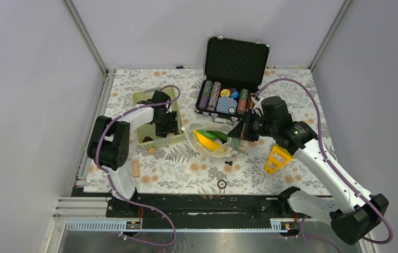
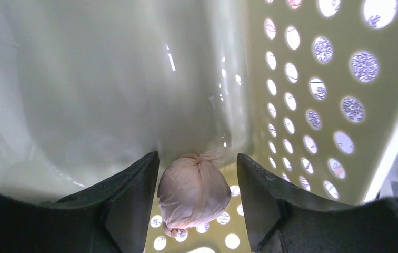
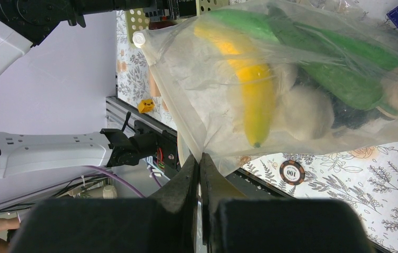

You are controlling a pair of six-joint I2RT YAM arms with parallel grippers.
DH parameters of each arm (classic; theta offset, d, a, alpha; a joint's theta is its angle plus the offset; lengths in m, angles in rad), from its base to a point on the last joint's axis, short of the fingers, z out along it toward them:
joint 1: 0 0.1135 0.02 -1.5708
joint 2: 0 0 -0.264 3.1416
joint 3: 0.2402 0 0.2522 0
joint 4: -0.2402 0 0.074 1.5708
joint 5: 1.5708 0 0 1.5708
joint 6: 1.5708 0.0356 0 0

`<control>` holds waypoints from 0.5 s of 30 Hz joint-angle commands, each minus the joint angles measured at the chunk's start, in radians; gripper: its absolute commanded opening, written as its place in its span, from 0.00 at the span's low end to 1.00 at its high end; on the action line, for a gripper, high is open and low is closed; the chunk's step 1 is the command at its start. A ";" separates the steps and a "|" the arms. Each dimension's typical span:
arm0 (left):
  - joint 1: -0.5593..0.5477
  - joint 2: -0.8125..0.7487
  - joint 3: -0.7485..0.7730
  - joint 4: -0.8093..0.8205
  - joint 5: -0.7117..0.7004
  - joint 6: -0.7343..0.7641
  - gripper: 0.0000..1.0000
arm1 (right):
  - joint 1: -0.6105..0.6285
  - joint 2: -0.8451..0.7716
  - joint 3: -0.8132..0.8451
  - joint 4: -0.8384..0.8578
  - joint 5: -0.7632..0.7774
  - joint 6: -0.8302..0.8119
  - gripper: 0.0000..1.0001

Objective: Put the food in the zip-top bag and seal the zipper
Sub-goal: Pick up the fake vegetable from the bin.

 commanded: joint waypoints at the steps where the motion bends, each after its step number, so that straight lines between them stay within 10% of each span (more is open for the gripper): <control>1: -0.015 -0.062 0.019 -0.041 -0.080 0.011 0.58 | -0.005 0.000 0.029 0.015 0.014 -0.010 0.00; 15: -0.043 -0.063 0.029 -0.126 -0.082 -0.015 0.59 | -0.006 0.005 0.029 0.015 0.021 -0.019 0.00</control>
